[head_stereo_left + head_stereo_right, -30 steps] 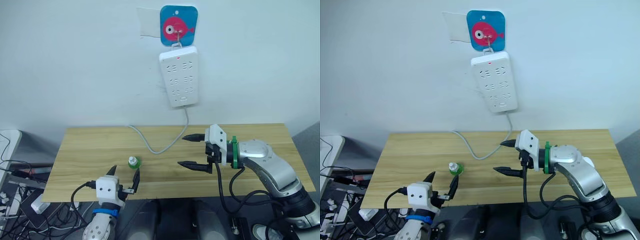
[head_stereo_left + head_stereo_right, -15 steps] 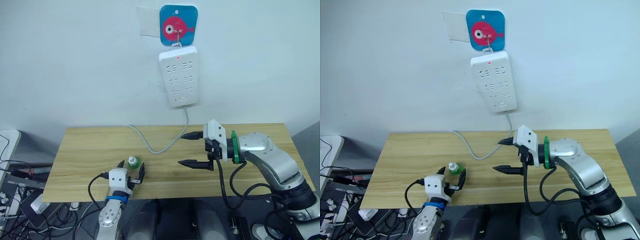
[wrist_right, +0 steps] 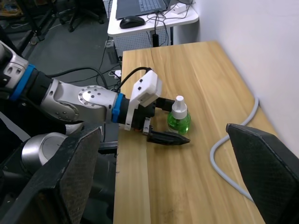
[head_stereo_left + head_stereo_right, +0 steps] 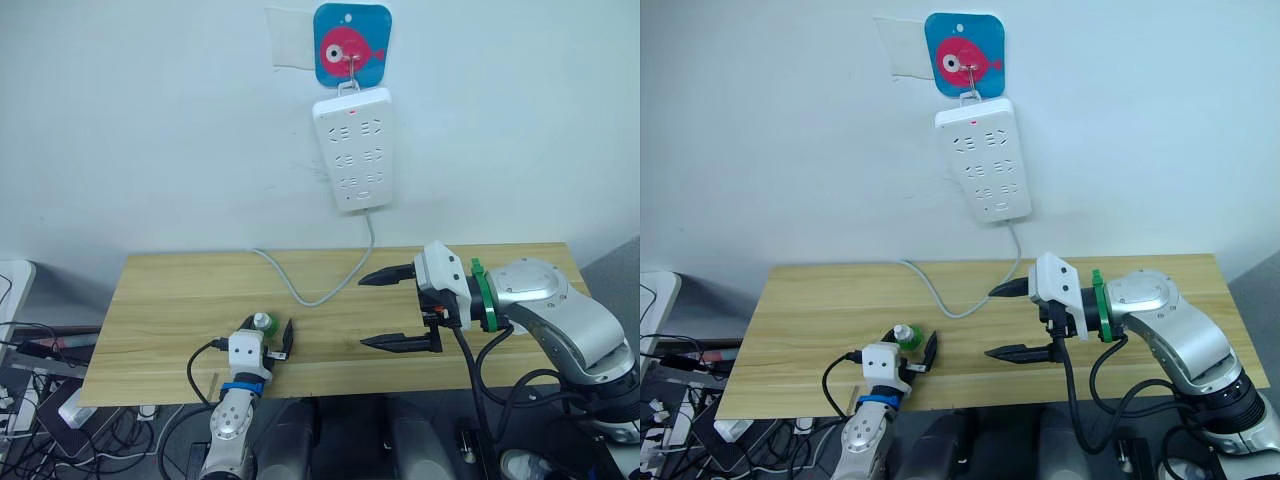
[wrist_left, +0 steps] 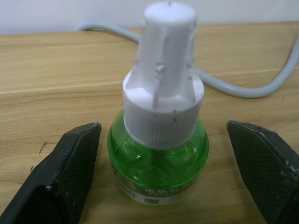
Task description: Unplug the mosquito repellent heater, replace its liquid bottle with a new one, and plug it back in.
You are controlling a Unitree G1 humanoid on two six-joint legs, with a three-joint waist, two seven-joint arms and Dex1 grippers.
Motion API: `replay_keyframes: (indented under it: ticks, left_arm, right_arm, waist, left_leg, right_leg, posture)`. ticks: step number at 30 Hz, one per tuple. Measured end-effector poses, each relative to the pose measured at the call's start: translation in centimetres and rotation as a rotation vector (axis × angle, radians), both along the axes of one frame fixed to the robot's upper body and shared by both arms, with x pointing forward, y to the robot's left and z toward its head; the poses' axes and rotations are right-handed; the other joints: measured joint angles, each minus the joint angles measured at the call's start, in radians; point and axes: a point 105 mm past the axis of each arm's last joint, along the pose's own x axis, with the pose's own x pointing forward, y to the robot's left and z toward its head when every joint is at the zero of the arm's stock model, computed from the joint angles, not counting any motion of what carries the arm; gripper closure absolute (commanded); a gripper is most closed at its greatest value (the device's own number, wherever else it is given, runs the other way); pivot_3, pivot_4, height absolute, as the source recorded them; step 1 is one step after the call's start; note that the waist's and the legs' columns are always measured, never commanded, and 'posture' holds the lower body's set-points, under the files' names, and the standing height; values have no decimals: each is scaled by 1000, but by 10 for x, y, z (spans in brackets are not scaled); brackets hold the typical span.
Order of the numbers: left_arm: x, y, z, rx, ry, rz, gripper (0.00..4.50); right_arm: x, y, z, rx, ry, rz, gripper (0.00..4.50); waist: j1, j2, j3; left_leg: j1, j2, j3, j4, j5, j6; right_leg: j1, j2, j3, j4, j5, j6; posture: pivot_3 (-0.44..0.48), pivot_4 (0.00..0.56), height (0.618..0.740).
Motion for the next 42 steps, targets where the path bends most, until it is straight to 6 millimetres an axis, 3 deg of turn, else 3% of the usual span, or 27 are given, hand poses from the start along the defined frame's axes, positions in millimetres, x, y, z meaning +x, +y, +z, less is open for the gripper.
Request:
replay_keyframes:
  ticks: [4,5,10,14,16,18,20,22,26,34,37,42]
  left_arm:
    - [0,1,1,0,-9,10,2137]
    - [0,1,1,-1,-9,9,2228]
    - [-1,1,3,2,-15,6,2228]
    - [6,-14,22,42,-38,-125,2228]
    - [13,-32,44,86,-59,-280,2228]
    - [18,-48,79,131,-58,-512,2228]
    - [23,-59,114,154,-96,-651,2228]
    - [19,-70,135,181,-102,-788,2228]
    - [8,-84,129,187,12,-977,2228]
    - [11,-95,149,230,0,-1127,2228]
    - [10,-95,147,225,11,-1140,2228]
    - [8,-94,145,221,19,-1148,2228]
  right_arm:
    - [2,3,3,14,-5,-3,0]
    - [3,4,4,18,-5,-7,0]
    - [7,3,4,21,0,-21,0]
    - [11,3,2,35,15,-67,0]
    - [15,1,-2,52,33,-126,0]
    - [18,2,-15,90,68,-208,0]
    - [19,11,-22,115,82,-241,0]
    - [20,19,-24,139,83,-270,0]
    - [25,34,-25,187,67,-333,0]
    - [32,44,-22,262,55,-462,0]
    - [33,45,-24,275,69,-488,632]
    - [31,44,-26,277,72,-497,2415]
  waist:
    - [0,0,2]
    - [0,0,2]
    - [0,0,3]
    - [0,0,3]
    - [2,0,4]
    - [3,1,5]
    - [1,4,7]
    - [-3,6,6]
    - [-23,6,6]
    - [-25,6,6]
    - [-26,6,6]
    - [-30,6,6]
  left_leg:
    - [0,0,0,0,0,0]
    - [0,0,0,0,0,0]
    - [-1,0,0,0,0,0]
    - [-2,0,-2,0,0,0]
    - [-2,0,-2,0,0,-1]
    - [-4,0,-7,0,1,-2]
    - [-4,0,-6,0,2,-3]
    - [-3,-1,-5,-1,1,-3]
    - [-3,0,-5,-2,2,-3]
    - [-3,-1,-6,-2,3,-5]
    - [-3,0,-6,-2,5,-9]
    - [-3,0,-6,-2,5,-9]
  right_leg:
    - [-1,0,0,0,0,0]
    - [-1,0,0,0,0,0]
    - [-1,0,0,0,0,0]
    - [-1,0,0,0,0,0]
    - [-1,0,0,0,0,0]
    - [-2,1,-2,1,0,-1]
    - [-3,1,-3,2,0,-1]
    - [-3,1,-3,1,0,-1]
    - [-4,1,-3,2,0,-1]
    - [-3,1,-4,2,1,-1]
    - [-4,1,-4,2,1,-1]
    - [-3,1,-4,2,1,-1]
  posture:
    - [-57,348,740]
    - [-57,348,740]
    - [-54,340,740]
    - [-18,331,740]
    - [-15,325,740]
    - [-18,319,740]
    - [-21,312,740]
    - [-31,303,740]
    - [-48,291,740]
    - [-94,274,740]
    - [-98,275,740]
    - [-95,284,740]
